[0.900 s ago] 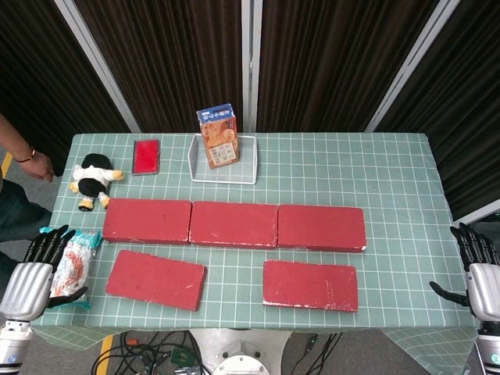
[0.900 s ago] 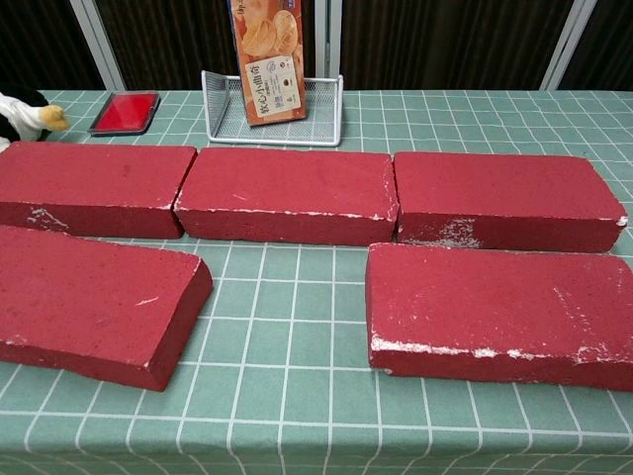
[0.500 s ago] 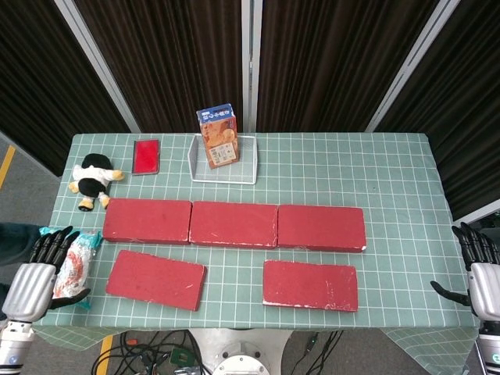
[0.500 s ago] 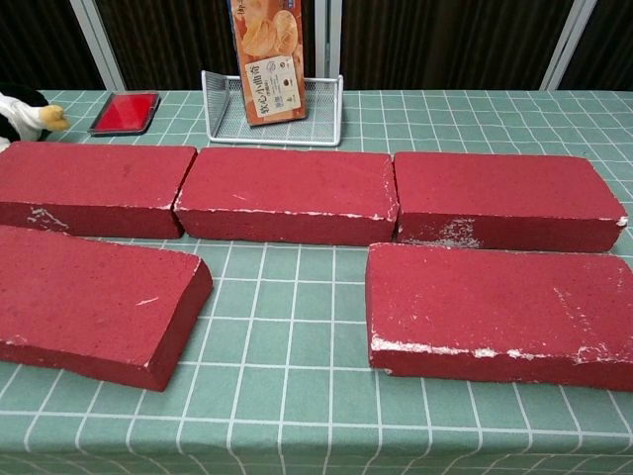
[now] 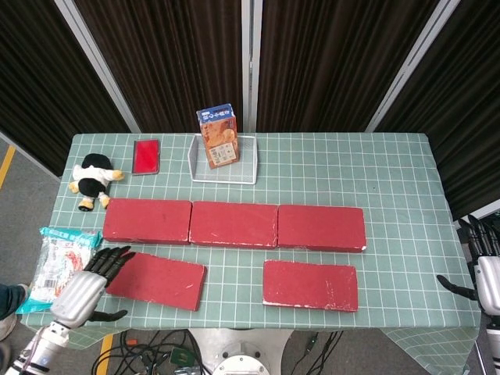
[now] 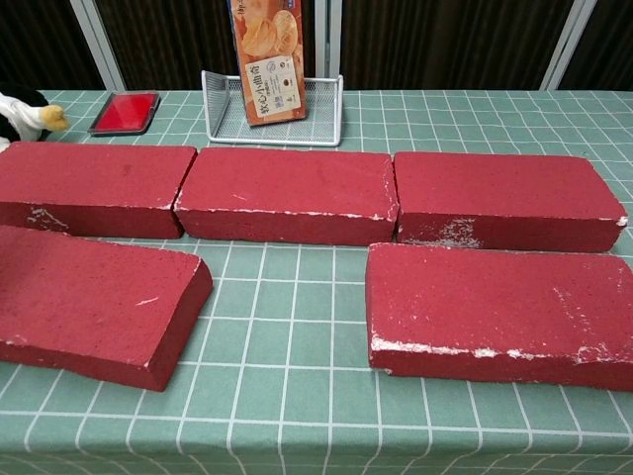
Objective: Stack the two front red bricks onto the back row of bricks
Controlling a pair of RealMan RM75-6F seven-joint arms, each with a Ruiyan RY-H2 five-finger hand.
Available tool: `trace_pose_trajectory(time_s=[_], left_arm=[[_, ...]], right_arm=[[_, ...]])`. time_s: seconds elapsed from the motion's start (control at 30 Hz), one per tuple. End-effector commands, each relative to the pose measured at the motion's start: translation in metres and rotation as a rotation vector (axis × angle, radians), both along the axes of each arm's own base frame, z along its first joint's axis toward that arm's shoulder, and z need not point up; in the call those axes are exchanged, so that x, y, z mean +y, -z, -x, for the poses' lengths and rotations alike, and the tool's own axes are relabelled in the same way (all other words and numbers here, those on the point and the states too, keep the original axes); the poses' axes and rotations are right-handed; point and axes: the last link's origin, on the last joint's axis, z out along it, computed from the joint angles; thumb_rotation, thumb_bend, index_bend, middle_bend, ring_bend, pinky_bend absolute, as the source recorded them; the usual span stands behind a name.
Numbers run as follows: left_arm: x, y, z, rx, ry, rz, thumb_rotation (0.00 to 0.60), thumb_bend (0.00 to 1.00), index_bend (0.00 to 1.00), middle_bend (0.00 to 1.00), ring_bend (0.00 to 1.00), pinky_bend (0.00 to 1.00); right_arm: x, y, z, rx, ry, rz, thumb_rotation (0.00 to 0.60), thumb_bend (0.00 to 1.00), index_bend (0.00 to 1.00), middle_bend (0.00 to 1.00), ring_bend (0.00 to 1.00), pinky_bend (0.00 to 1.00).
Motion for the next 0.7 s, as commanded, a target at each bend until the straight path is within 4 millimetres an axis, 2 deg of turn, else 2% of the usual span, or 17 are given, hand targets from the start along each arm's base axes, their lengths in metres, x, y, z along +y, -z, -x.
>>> trace_pose_trajectory(time_s=[0.03, 0.3, 0.7], left_arm=[[0.006, 0.029, -0.028, 0.012, 0.087, 0.108, 0.600, 0.00, 0.02, 0.00, 0.00, 0.00], [0.020, 0.066, -0.046, 0.061, 0.101, 0.214, 0.600, 0.00, 0.02, 0.00, 0.00, 0.00], [0.041, 0.082, -0.053, 0.190, 0.073, 0.213, 0.600, 0.00, 0.02, 0.00, 0.00, 0.00]], right_arm=[[0.000, -0.002, 0.000, 0.002, 0.001, 0.004, 0.600, 0.00, 0.00, 0.00, 0.00, 0.00], [0.002, -0.002, 0.005, 0.011, 0.012, 0.001, 0.600, 0.00, 0.00, 0.00, 0.00, 0.00], [0.000, 0.002, 0.015, -0.010, 0.023, -0.008, 0.600, 0.00, 0.00, 0.00, 0.00, 0.00]])
